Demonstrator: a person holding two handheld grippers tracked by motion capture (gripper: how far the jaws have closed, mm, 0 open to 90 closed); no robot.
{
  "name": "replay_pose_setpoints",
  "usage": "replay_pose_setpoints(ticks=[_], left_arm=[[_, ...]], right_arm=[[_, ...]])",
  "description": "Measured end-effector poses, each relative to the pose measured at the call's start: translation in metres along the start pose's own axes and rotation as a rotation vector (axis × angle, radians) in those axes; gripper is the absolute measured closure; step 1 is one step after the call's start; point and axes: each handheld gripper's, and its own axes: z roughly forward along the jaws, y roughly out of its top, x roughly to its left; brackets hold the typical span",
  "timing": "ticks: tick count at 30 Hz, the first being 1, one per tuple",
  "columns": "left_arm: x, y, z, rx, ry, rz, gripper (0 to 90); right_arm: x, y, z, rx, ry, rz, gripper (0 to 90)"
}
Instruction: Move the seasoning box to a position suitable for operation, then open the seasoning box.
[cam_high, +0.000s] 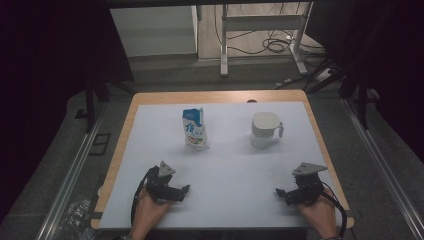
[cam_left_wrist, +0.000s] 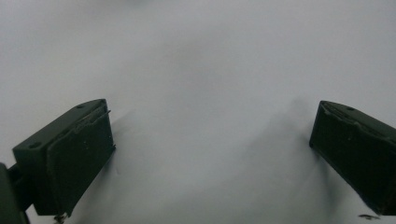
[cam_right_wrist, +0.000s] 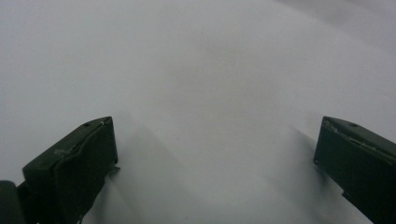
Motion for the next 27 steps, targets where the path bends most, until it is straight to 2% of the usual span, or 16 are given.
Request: replay_pose_setpoints(ticks=[21, 27], left_arm=[[0.0003, -0.0001, 0.0000, -0.001, -0.001, -0.001, 0.1], [0.0003, -0.0001, 0.0000, 0.000, -0.001, -0.001, 0.0]], right_arm=[[0.0004, 0.0002, 0.0000, 0.001, -0.003, 0.002, 0.0], [0.0020, 0.0027, -0.0001, 0.013, -0.014, 0.018, 0.6]])
